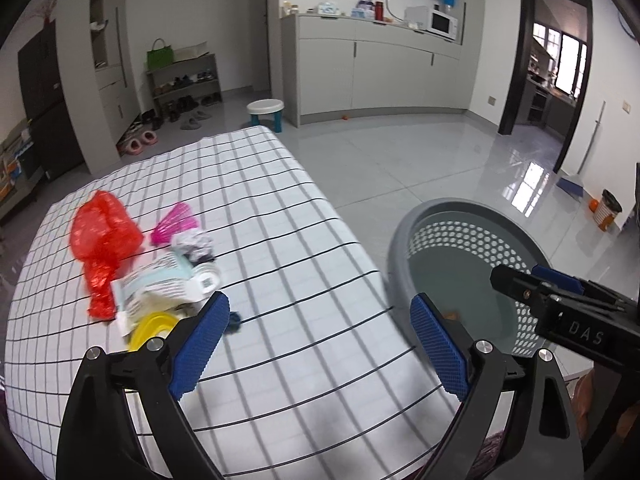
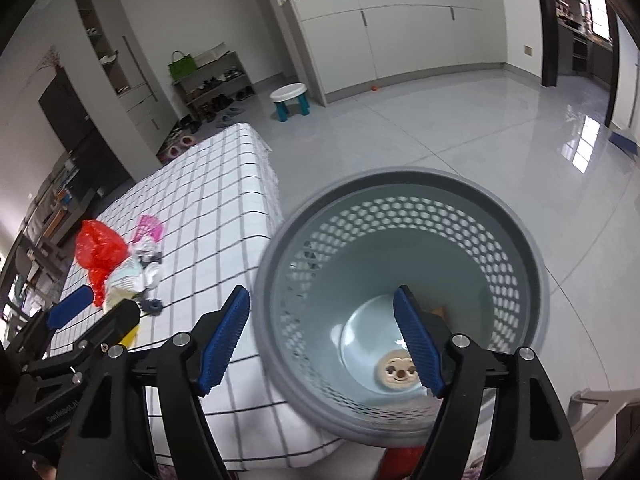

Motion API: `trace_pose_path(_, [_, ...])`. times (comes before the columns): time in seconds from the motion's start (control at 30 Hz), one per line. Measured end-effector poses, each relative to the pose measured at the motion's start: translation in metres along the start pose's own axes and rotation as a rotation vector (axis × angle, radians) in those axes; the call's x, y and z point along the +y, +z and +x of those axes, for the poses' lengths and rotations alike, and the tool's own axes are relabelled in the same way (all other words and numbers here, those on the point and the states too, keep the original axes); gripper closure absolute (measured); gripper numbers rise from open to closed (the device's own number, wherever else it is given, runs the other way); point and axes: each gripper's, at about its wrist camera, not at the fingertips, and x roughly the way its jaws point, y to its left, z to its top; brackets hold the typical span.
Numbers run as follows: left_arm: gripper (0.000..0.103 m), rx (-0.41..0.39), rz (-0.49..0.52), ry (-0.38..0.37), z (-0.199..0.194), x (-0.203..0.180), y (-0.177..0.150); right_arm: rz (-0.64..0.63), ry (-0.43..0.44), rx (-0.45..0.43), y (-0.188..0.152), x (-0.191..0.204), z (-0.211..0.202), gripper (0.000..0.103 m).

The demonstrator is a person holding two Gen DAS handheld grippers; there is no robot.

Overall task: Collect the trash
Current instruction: 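Move both tools back over the table toward the yellow ring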

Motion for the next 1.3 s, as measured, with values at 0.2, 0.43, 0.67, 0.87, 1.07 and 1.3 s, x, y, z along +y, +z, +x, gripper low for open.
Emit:
trace_pose_path(0.2, [0.013, -0.003, -0.027, 0.025, -0.011, 0.027, -0.007, -0.054, 0.030, 0.001, 0.007, 0.032, 0.004, 0.031])
trace_pose_path(0.43, [0.012, -0.012, -0.046, 0.077, -0.022, 0.056, -0.013, -0.082, 0.073, 0.016, 0.014, 0.063, 0.011, 0.031])
trace_pose_path(0.67, [0.012, -0.015, -0.087, 0.118, -0.027, 0.085, -0.019, -0.151, 0.104, 0.030, 0.019, 0.097, 0.021, 0.031])
trace_pose_path(0.87, [0.012, -0.020, -0.138, 0.146, -0.028, 0.112, -0.025, -0.200, 0.129, 0.049, 0.020, 0.118, 0.033, 0.031])
trace_pose_path(1.07, [0.012, 0.002, -0.173, 0.187, -0.022, 0.136, -0.032, -0.253, 0.150, 0.067, 0.021, 0.140, 0.047, 0.031])
trace_pose_path(1.3, [0.011, 0.054, -0.197, 0.221, -0.010, 0.159, -0.047, -0.300, 0.166, 0.108, 0.024, 0.157, 0.074, 0.031])
